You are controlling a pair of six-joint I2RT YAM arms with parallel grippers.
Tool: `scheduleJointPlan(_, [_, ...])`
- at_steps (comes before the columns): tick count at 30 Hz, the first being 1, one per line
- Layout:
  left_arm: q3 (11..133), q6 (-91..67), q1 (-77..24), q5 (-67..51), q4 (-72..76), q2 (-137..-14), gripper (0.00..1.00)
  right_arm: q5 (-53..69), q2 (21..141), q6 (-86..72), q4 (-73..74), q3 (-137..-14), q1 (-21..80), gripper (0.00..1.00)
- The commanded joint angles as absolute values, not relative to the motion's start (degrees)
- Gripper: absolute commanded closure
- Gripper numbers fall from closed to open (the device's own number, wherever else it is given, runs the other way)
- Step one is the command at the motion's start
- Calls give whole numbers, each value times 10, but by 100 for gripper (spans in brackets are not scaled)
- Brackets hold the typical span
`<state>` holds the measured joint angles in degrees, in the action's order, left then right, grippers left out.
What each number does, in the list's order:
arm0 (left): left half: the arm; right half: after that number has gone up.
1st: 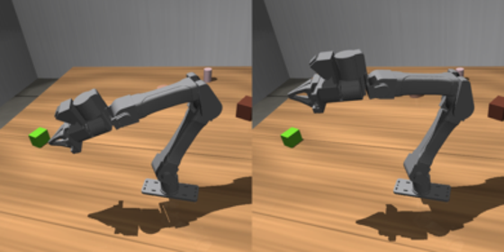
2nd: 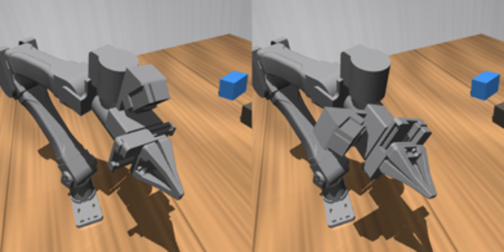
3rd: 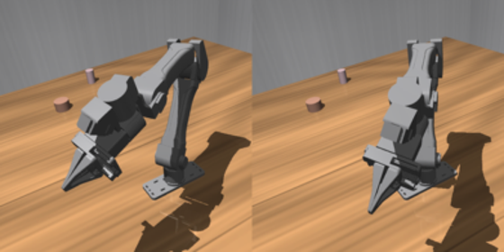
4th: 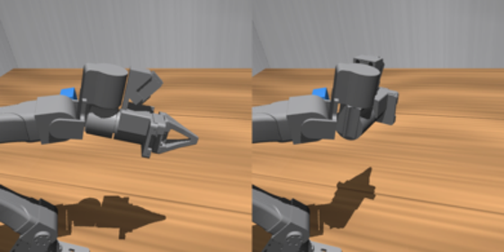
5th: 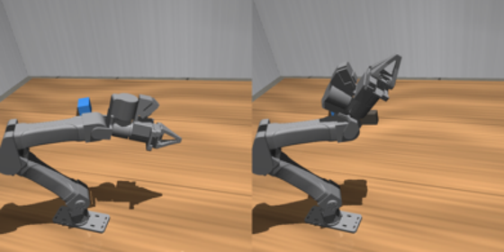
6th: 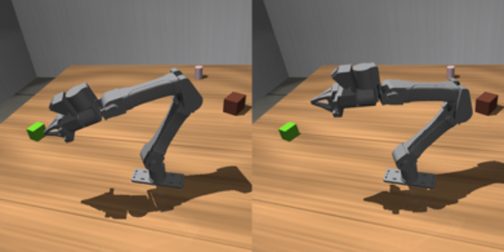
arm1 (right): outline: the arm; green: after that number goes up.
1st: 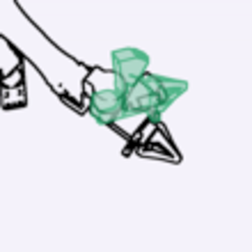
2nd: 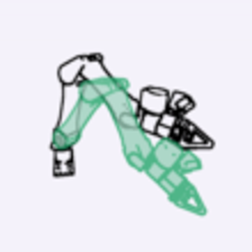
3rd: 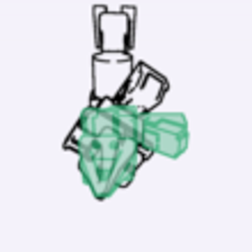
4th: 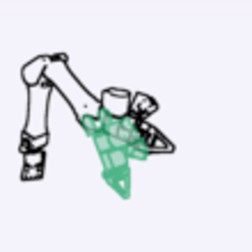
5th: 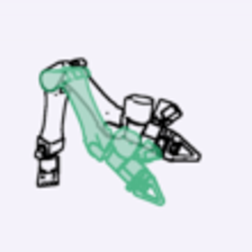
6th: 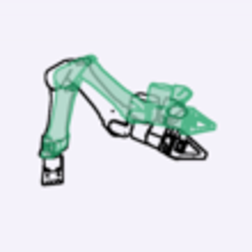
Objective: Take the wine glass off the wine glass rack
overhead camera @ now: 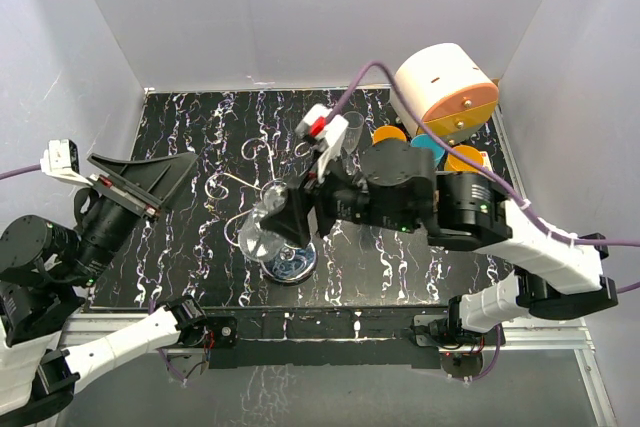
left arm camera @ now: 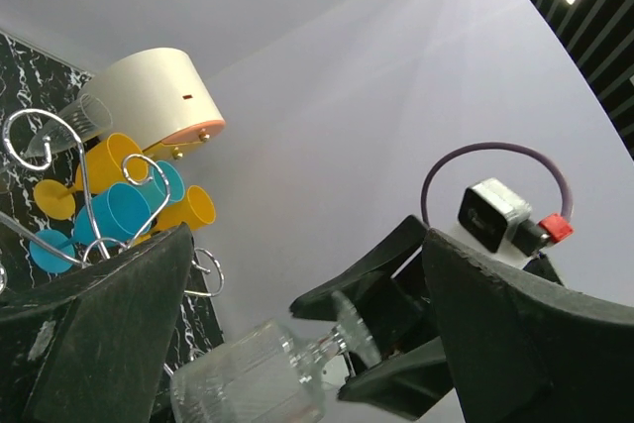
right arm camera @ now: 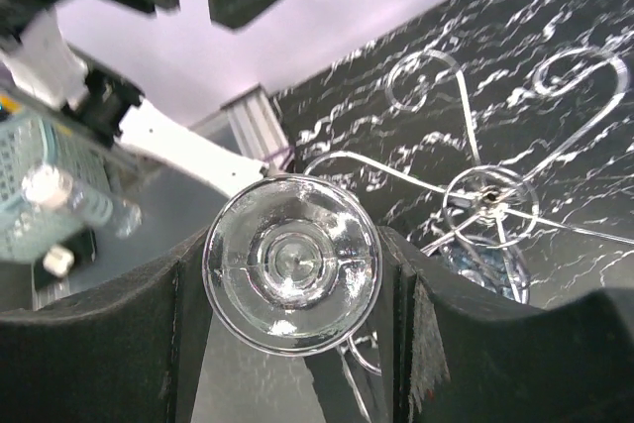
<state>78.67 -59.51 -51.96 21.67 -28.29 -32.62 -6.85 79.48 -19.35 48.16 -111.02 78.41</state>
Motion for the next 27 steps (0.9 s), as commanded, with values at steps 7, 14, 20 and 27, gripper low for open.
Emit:
scheduleJointPlan(7, [783, -543, -519, 168, -205, -361, 1, -223, 747, -242, 376, -1179, 783, 100])
scheduleJointPlan(14, [757, -535, -520, 138, -172, -370, 1, -351, 733, -257, 338, -1164, 783, 100])
scheduleJointPlan(20, [742, -554, -519, 79, -132, -394, 3, -402, 715, -246, 267, -1128, 783, 100])
scheduleJointPlan(27, [700, -588, -520, -3, -19, -418, 8, -383, 697, -258, 212, -1102, 783, 100])
